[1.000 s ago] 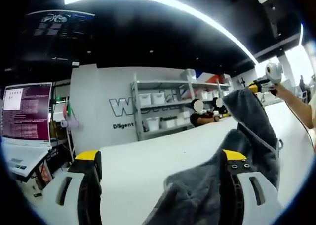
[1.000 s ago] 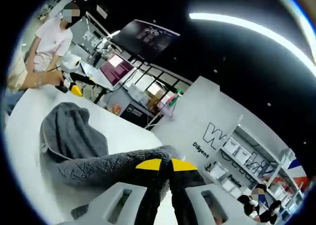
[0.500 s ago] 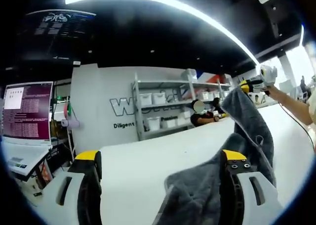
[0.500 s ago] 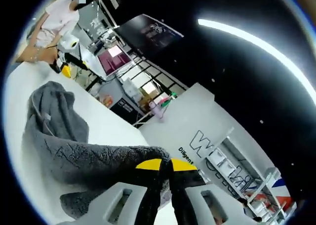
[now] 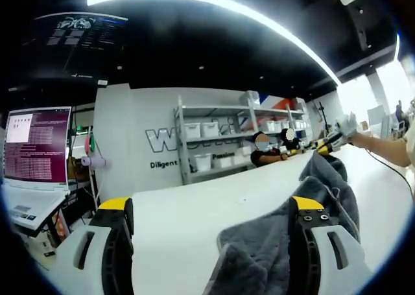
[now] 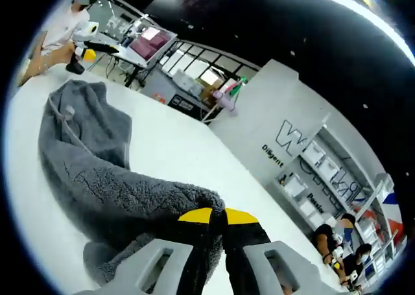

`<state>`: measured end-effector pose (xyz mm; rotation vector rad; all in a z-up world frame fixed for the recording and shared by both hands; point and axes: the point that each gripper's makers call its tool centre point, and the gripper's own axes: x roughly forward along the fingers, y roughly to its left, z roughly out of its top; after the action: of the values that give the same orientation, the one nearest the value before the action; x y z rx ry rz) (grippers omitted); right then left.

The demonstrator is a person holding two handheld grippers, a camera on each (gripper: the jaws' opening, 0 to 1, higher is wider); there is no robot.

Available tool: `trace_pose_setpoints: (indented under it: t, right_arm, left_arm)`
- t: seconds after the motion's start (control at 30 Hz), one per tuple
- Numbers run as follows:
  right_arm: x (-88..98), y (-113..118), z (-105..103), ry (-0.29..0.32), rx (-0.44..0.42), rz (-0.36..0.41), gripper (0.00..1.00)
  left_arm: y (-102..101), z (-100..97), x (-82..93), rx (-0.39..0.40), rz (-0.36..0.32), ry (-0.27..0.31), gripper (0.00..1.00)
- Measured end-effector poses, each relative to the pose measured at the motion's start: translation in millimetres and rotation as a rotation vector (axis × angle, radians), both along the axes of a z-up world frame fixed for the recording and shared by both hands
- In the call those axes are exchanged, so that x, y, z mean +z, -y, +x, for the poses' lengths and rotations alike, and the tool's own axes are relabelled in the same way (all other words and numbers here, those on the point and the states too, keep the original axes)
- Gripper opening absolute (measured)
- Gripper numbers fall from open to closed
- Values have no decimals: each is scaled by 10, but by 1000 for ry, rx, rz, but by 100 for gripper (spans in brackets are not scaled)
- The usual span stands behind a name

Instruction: Fold the towel on the table until its edges align and the towel forms a compact rectangular stack.

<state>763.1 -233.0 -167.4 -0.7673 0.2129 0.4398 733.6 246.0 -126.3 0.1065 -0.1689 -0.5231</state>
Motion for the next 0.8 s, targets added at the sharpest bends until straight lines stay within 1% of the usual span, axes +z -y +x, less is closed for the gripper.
trace_pose_setpoints:
  t: [0.03, 0.07, 0.13, 0.17, 0.2, 0.23, 0.27, 0.3, 0.37, 0.4, 0.47, 0.57, 0.67, 0.8]
  right_arm:
    - [-155, 46, -27, -54, -4, -21, 1]
    - [-263, 91, -44, -93, -17, -33, 1]
    - [-472, 181, -84, -159, -36, -55, 1]
    - [-548, 206, -108, -187, -40, -49, 1]
    - [-617, 226, -136, -215, -43, -36, 1]
    - [-639, 233, -145, -224, -44, -32, 1]
    - [-716, 261, -178, -260, -51, -15, 1]
    - [-759, 285, -194, -279, -55, -8, 1]
    - [-801, 319, -204, -295, -70, 15, 2]
    - [-824, 326, -217, -315, -79, 42, 2]
    - [-806, 334, -217, -325, -98, 88, 3]
    - [-769, 357, -215, -337, -120, 114, 9]
    - [-676, 383, -228, -331, -154, 138, 19]
    - [-514, 404, -234, -295, -169, 155, 33]
  left_arm:
    - [0, 3, -1, 0, 0, -1, 97]
    - [3, 5, -3, -1, 0, -2, 97]
    - [11, 6, -3, -3, 1, -2, 97]
    - [14, 6, -3, -3, 2, -2, 97]
    - [21, 5, -3, -4, 4, -1, 97]
    - [25, 5, -5, -4, 5, -2, 97]
    - [28, 8, -8, -4, 6, -3, 97]
    - [29, 10, -11, -4, 6, -5, 97]
    - [31, 14, -14, -4, 7, -7, 97]
    - [33, 14, -15, -5, 7, -8, 97]
    - [39, 16, -16, -5, 8, -8, 97]
    - [43, 19, -20, -6, 8, -10, 97]
    - [40, 24, -21, -6, 8, -11, 97]
    - [35, 30, -10, -7, 6, -9, 97]
